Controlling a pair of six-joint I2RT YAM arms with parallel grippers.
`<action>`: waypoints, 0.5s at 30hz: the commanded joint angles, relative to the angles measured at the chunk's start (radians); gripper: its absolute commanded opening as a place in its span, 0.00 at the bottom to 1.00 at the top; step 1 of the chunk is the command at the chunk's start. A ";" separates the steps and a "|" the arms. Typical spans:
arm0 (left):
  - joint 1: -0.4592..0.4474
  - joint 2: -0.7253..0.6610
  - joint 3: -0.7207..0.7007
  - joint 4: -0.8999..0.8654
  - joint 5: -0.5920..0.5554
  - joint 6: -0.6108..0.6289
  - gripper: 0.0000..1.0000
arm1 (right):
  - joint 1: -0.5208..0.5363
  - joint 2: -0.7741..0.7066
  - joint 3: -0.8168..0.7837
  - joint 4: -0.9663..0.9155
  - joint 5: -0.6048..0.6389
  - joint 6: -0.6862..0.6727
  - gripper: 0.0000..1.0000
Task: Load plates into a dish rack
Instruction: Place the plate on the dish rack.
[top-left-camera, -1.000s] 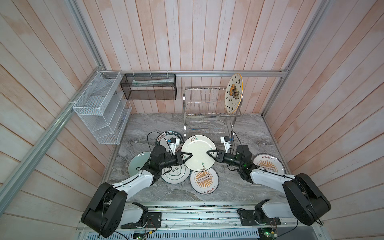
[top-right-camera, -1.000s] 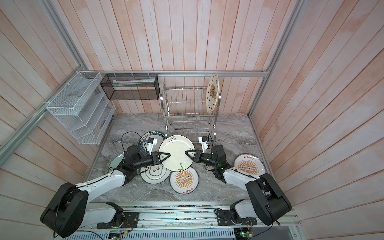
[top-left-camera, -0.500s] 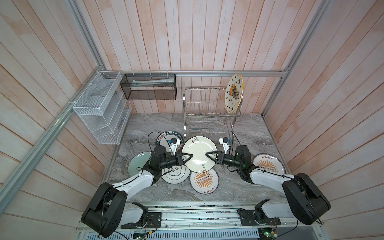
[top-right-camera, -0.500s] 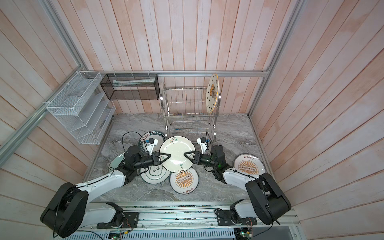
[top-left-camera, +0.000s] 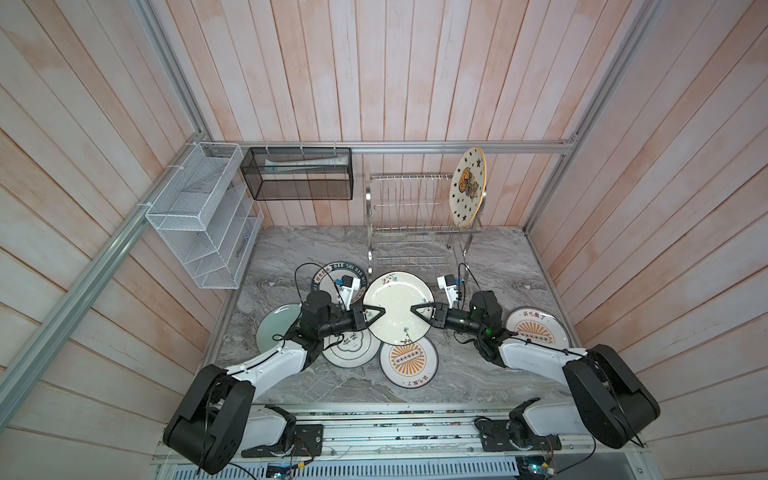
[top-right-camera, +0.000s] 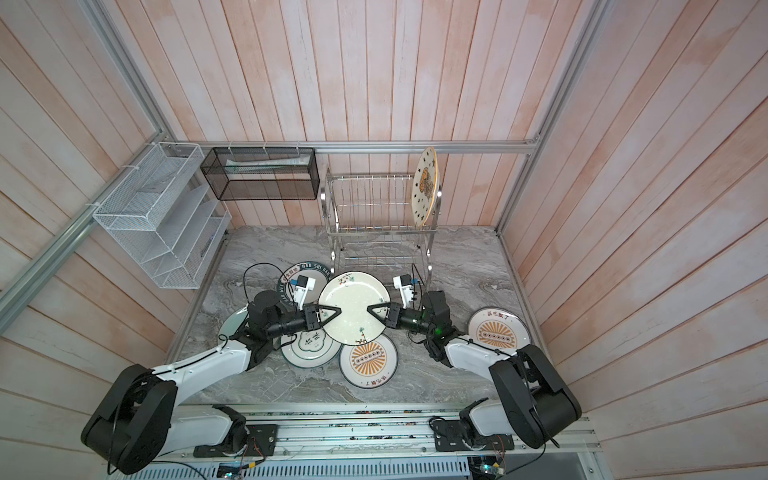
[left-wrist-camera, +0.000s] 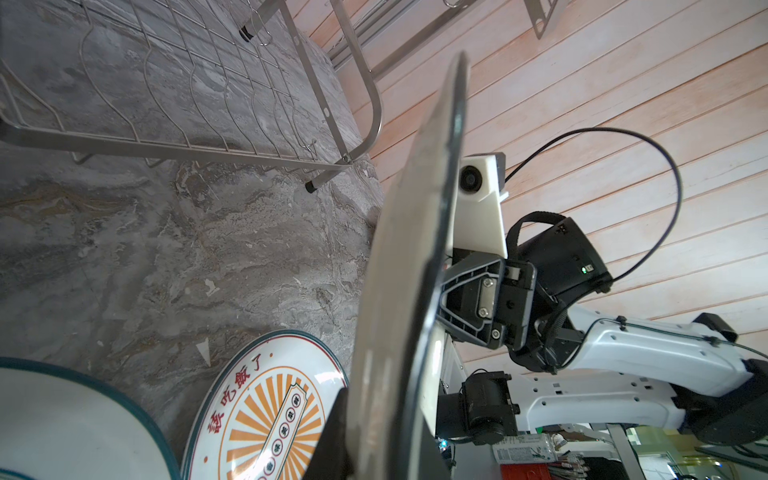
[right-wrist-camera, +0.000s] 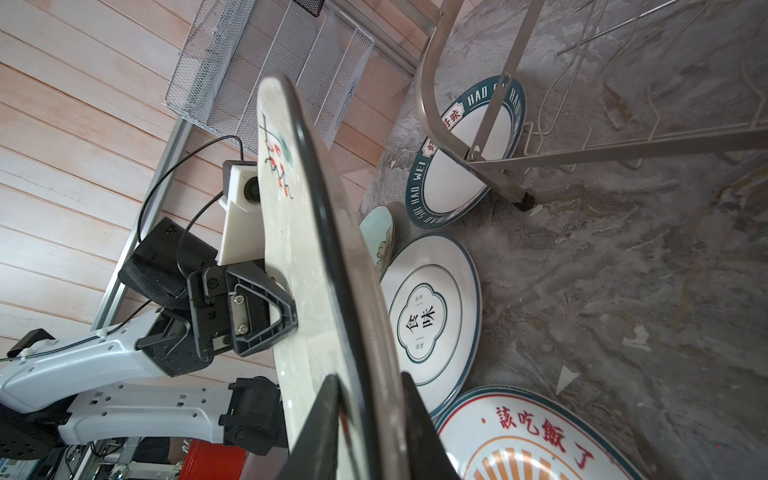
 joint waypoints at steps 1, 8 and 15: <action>-0.018 0.019 0.014 0.013 -0.048 0.016 0.30 | 0.051 -0.029 0.027 0.055 -0.082 -0.043 0.00; -0.019 0.002 0.011 0.000 -0.054 0.019 0.40 | 0.047 -0.080 0.018 0.001 -0.005 -0.069 0.00; -0.018 -0.022 0.008 -0.014 -0.063 0.025 0.45 | 0.029 -0.163 0.001 -0.100 0.131 -0.099 0.00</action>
